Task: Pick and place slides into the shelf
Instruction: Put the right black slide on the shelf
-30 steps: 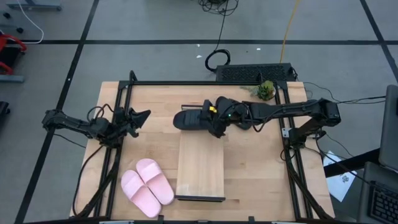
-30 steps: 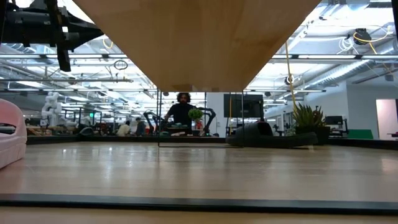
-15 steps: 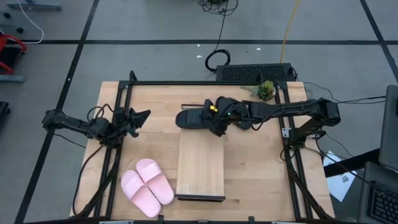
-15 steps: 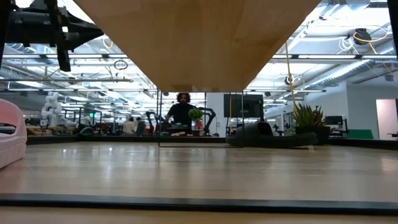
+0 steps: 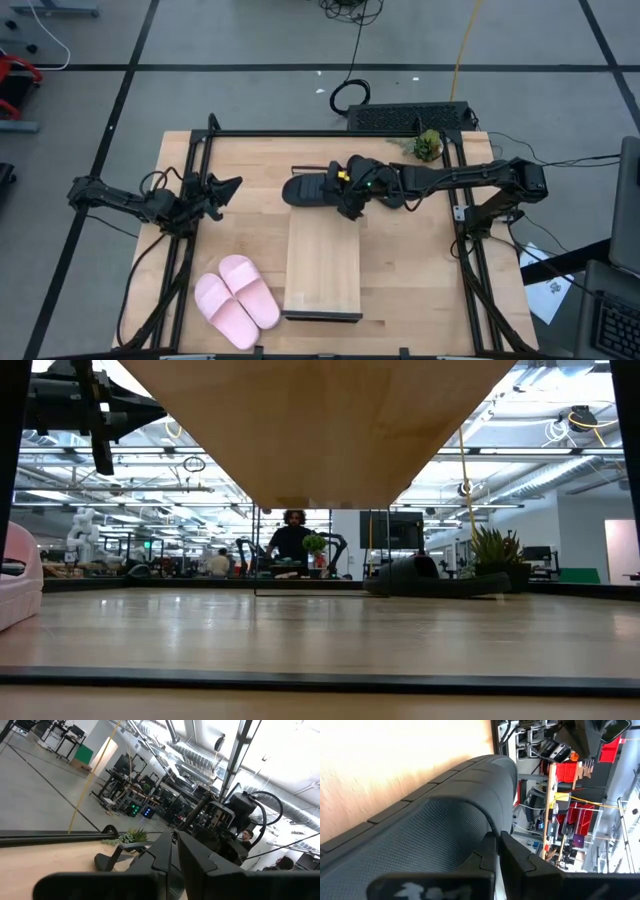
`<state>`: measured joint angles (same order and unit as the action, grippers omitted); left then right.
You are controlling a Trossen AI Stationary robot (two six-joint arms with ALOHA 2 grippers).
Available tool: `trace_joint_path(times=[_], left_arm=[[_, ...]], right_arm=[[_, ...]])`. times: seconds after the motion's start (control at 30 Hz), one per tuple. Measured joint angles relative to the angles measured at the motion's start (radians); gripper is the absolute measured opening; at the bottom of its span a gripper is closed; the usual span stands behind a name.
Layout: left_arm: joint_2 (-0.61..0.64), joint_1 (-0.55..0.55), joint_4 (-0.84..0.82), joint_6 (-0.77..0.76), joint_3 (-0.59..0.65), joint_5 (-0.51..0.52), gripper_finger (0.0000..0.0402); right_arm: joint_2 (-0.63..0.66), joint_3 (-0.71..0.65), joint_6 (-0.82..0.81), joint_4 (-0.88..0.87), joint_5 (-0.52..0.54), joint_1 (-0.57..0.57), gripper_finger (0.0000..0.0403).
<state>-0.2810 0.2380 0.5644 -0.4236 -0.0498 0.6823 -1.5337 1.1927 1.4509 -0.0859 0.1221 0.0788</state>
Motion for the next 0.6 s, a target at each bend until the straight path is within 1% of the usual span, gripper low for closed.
trace_joint_path(times=[0.13, 0.6], left_arm=[[0.000, 0.000, 0.000, 0.000, 0.000, 0.000, 0.0033], [0.000, 0.000, 0.000, 0.000, 0.000, 0.000, 0.0033]], right_arm=[[0.000, 0.000, -0.004, -0.002, -0.019, 0.000, 0.0001], [0.000, 0.000, -0.050, -0.015, -0.023, 0.000, 0.0003]])
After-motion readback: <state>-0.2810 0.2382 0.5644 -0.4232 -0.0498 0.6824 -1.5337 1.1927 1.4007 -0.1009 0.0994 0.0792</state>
